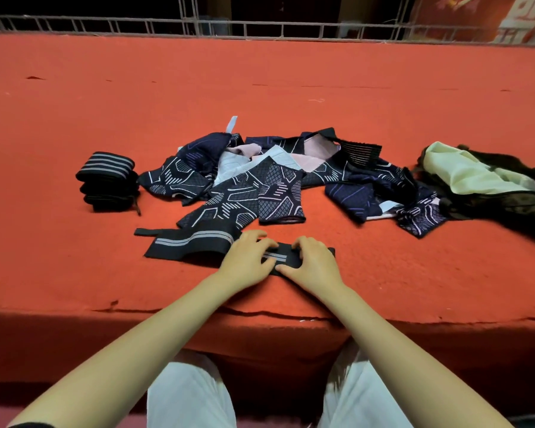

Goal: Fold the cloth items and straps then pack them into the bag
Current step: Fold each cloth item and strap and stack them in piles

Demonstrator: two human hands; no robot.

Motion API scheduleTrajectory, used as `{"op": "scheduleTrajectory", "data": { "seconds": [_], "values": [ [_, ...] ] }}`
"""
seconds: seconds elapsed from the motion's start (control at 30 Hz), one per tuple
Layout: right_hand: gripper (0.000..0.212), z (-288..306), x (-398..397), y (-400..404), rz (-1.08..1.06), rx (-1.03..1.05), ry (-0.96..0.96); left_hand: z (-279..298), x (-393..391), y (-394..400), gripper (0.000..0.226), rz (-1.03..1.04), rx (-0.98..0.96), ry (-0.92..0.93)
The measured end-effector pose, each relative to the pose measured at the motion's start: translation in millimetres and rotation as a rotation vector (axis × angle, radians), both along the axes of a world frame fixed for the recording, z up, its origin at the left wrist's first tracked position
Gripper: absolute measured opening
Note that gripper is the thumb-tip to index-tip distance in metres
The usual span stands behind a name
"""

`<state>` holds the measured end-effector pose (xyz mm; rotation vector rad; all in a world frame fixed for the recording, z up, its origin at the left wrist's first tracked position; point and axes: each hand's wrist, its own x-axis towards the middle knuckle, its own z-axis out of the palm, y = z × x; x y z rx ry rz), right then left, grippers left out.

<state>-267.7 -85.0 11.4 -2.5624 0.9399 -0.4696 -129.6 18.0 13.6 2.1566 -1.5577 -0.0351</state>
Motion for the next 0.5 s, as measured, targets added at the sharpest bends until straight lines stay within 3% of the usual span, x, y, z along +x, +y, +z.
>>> {"op": "scheduleTrajectory", "data": {
  "seconds": [0.07,0.27,0.5],
  "values": [
    [0.043,1,-1,0,0.001,0.018,-0.007,-13,2,-3,0.036,0.086,0.050,0.102],
    [0.023,8,3,0,0.046,-0.073,0.154,-24,5,0,0.038,0.100,-0.018,0.109],
    [0.035,4,16,19,-0.042,-0.318,0.283,-20,8,4,0.042,0.087,-0.058,0.225]
  ]
}}
